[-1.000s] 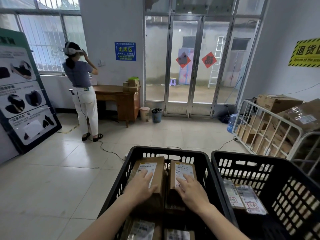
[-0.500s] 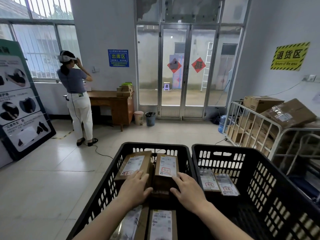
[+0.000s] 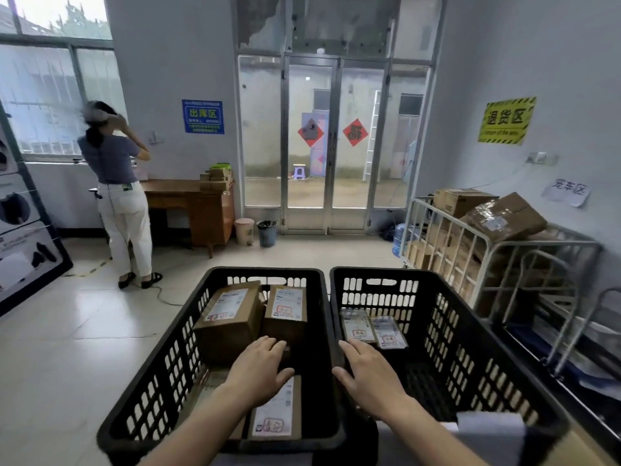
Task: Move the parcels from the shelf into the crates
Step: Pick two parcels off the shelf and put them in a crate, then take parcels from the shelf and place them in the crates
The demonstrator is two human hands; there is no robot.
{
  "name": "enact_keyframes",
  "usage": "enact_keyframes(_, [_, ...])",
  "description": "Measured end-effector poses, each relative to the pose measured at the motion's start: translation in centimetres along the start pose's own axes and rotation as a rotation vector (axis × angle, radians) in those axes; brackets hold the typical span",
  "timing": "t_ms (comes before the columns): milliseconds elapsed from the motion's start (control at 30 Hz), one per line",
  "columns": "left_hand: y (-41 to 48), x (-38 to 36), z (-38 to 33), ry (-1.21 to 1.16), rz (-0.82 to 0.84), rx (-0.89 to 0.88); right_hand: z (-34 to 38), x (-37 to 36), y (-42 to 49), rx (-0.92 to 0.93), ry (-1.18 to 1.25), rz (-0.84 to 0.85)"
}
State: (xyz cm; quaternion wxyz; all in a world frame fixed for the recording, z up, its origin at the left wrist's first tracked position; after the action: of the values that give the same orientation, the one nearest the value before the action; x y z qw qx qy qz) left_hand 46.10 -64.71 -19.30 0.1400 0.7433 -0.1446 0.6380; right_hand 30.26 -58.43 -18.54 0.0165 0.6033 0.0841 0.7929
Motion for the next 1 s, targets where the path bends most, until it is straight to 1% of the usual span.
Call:
enact_keyframes(100, [-0.9, -0.2, -2.2, -0.019, 0.003, -0.063, -1.3, 1.2, -3.2, -0.071, -0.021, -0.014])
enact_keyframes(267, [-3.8, -0.6, -5.8, -0.032, 0.024, -0.212, -3.0, 2.6, -9.8, -0.252, -0.049, -0.023])
enact_keyframes(500, [-10.6, -0.4, -11.8, -0.084, 0.006, -0.452, -2.7, 3.7, -21.4, -0.503, -0.031, -0.114])
enact_keyframes(667, [-15.6, -1.3, -18.0, -0.094, 0.049, -0.614, -2.6, 5.8, -30.4, -0.685, -0.047, -0.142])
enact_keyframes(767, [-18.9, -1.2, -22.2, -0.103, 0.038, -0.722, -2.9, 7.9, -36.1, -0.780, -0.096, -0.157])
enact_keyframes(867, [-22.3, -1.0, -26.5, -0.139, 0.035, -0.820, -2.8, 10.1, -42.2, -0.874, -0.141, -0.204])
enact_keyframes(1000, [-26.6, -1.2, -32.5, -0.143, 0.088, -0.933, -2.6, 12.3, -50.0, -0.982, -0.159, -0.261])
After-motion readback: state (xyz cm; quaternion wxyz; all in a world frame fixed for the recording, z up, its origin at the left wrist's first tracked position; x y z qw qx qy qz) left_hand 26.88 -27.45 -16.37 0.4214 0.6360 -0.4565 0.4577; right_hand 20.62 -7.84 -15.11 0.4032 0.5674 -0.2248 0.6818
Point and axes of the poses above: each hand's wrist, its own y-axis towards the middle knuckle, its own x-axis out of the back of the hand, z = x × y, the point moved 8 cm from there along y, towards the middle knuckle, and after that the axes turned 7 degrees about x, right-handed, at the moved point
